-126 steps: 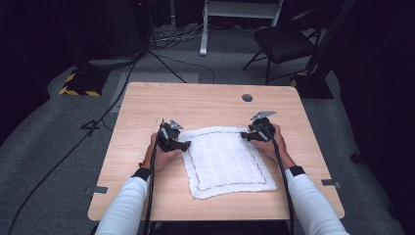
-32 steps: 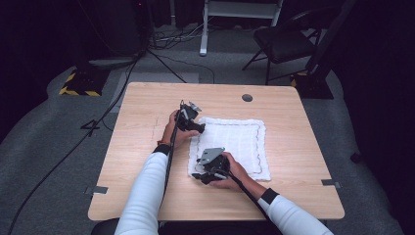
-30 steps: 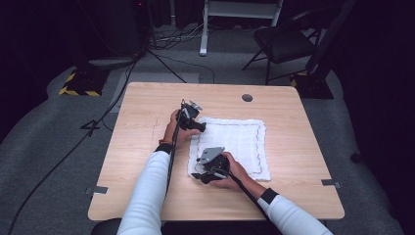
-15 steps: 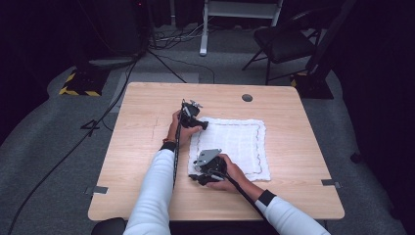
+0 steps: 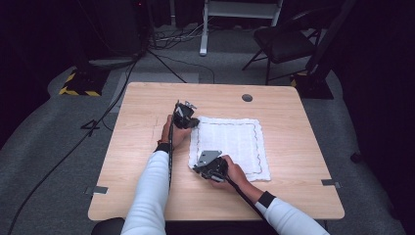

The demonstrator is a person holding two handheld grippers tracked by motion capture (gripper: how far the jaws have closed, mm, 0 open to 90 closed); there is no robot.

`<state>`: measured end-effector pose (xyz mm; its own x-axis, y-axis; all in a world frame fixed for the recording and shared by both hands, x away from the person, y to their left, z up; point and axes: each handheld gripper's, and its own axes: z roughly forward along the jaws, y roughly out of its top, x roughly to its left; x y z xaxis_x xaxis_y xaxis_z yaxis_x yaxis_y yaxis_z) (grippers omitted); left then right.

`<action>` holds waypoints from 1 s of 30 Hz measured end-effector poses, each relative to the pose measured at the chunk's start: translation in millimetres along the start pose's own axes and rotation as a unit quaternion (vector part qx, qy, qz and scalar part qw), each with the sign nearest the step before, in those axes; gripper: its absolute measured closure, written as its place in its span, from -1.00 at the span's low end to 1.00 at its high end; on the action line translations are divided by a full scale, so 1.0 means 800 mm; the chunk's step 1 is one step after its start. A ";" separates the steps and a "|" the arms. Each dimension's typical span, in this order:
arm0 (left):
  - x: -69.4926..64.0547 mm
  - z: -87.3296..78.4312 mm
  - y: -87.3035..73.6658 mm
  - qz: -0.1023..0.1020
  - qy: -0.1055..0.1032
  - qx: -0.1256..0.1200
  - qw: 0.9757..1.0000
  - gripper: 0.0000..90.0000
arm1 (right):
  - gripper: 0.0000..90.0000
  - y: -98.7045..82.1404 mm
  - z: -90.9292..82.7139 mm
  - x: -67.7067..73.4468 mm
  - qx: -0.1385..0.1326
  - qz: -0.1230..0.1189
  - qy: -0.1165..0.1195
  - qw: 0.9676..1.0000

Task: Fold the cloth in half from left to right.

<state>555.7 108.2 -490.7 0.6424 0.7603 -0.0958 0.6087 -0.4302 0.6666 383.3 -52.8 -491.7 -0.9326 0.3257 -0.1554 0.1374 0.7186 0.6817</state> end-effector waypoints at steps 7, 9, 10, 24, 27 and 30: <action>0.006 -0.025 -0.011 0.006 0.000 -0.014 1.000 0.89 | 0.92 0.008 -0.009 0.007 -0.015 -0.010 0.004 1.000; 0.007 -0.035 -0.015 0.008 0.000 -0.020 1.000 0.89 | 0.92 0.010 -0.012 0.008 -0.020 -0.011 0.006 1.000; 0.007 -0.040 -0.017 0.012 0.002 -0.021 1.000 0.89 | 0.92 0.012 -0.013 0.010 -0.024 -0.012 0.008 1.000; 0.012 -0.089 -0.036 0.016 0.015 -0.039 0.999 0.89 | 0.92 0.029 -0.028 0.025 -0.051 -0.027 0.012 0.998; 0.006 -0.094 -0.029 0.027 0.014 -0.045 0.999 0.90 | 0.92 0.030 -0.037 0.023 -0.060 -0.020 0.009 0.998; -0.001 -0.095 -0.021 0.030 0.010 -0.054 0.998 0.90 | 0.93 0.028 -0.045 0.019 -0.067 -0.013 0.009 0.998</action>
<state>509.8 151.5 -445.5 0.6669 0.7441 -0.0394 0.5142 -0.4212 0.7471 359.9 -53.8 -452.5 -0.9412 0.2960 -0.1629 0.0678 0.6379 0.7671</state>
